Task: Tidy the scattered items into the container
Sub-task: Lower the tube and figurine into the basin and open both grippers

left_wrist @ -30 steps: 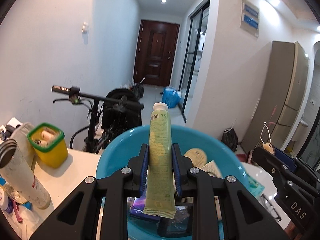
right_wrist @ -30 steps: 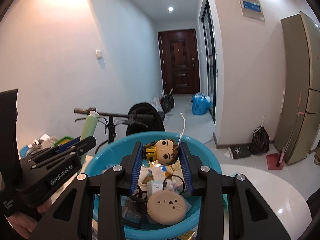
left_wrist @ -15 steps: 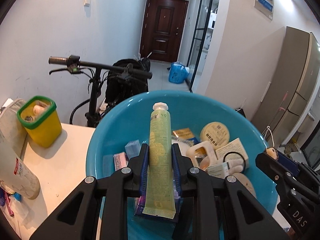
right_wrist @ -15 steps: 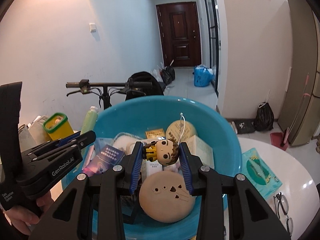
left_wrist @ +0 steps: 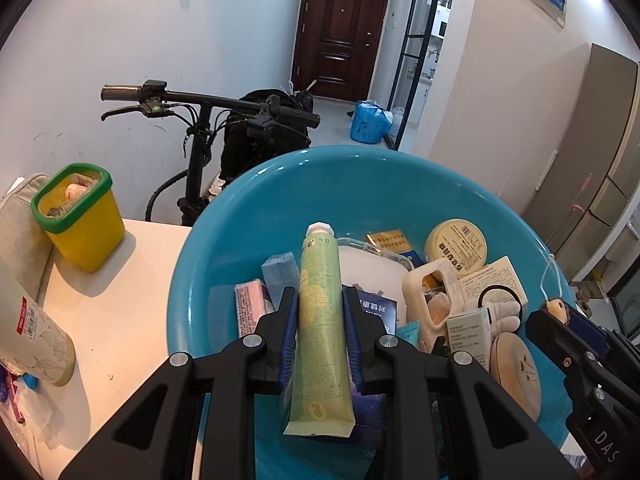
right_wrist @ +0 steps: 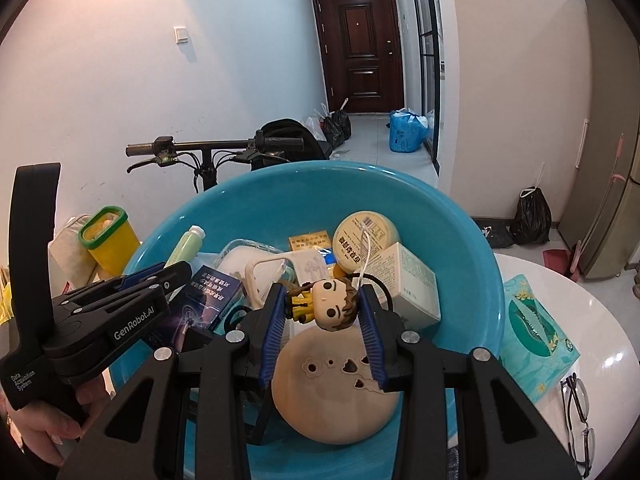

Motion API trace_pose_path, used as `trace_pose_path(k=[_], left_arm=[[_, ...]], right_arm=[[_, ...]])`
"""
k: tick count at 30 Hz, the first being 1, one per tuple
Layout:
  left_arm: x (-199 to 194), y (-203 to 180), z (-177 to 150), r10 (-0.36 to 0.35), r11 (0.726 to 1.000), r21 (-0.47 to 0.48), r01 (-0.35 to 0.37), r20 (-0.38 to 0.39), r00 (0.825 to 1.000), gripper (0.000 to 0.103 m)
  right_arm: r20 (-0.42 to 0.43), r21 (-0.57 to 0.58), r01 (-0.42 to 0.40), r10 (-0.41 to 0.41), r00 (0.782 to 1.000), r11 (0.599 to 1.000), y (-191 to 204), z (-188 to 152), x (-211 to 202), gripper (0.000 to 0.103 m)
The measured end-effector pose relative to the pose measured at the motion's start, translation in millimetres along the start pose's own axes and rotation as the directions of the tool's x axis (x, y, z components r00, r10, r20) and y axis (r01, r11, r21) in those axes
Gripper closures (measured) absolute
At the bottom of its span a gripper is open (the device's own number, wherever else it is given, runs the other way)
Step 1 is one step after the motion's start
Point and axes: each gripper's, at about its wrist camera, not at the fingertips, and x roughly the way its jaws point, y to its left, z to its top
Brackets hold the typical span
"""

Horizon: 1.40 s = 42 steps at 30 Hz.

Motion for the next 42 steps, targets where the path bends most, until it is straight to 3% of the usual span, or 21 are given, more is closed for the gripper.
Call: trace_pose_path(k=[7, 9, 15, 19, 24, 32, 42], left_arm=[[0.5, 1.4, 1.4, -0.046, 0.999, -0.012, 0.046, -0.014, 0.999, 0.076], [-2.5, 2.3, 1.8, -0.051, 0.998, -0.025, 0.051, -0.003, 0.999, 0.059], [-20.6, 7.7, 7.4, -0.045, 0.997, -0.052, 0.049, 0.062, 0.997, 0.027], [-32.4, 15.6, 12.2, -0.083, 0.991, -0.093, 0.091, 0.086, 0.993, 0.026], [-37.1, 18.4, 14.6, -0.077, 0.99, -0.11, 0.089, 0.105, 0.991, 0.024], [-30.8, 17.7, 12.3, -0.086, 0.988, -0.119, 0.095, 0.076, 0.993, 0.024], [-46.7, 11.7, 15.8, -0.071, 0.993, -0.083, 0.081, 0.115, 0.991, 0.024]], right_arm=[[-0.022, 0.013, -0.012, 0.012, 1.0, 1.0, -1.2, -1.5, 6.0, 0.068], [-0.024, 0.014, -0.012, 0.012, 1.0, 1.0, -1.7, -1.9, 6.4, 0.068], [-0.03, 0.017, -0.03, 0.031, 0.999, 0.999, -0.5, -3.3, 8.2, 0.068], [-0.041, 0.016, -0.045, 0.045, 0.998, 0.999, 1.6, -5.5, 11.8, 0.068], [-0.061, 0.021, -0.056, 0.057, 0.997, 0.998, 3.0, -8.2, 16.8, 0.067], [-0.085, 0.022, -0.063, 0.065, 0.994, 0.998, 3.5, -10.4, 21.5, 0.066], [-0.056, 0.056, -0.056, 0.059, 0.997, 0.997, -3.8, -7.6, 14.8, 0.038]])
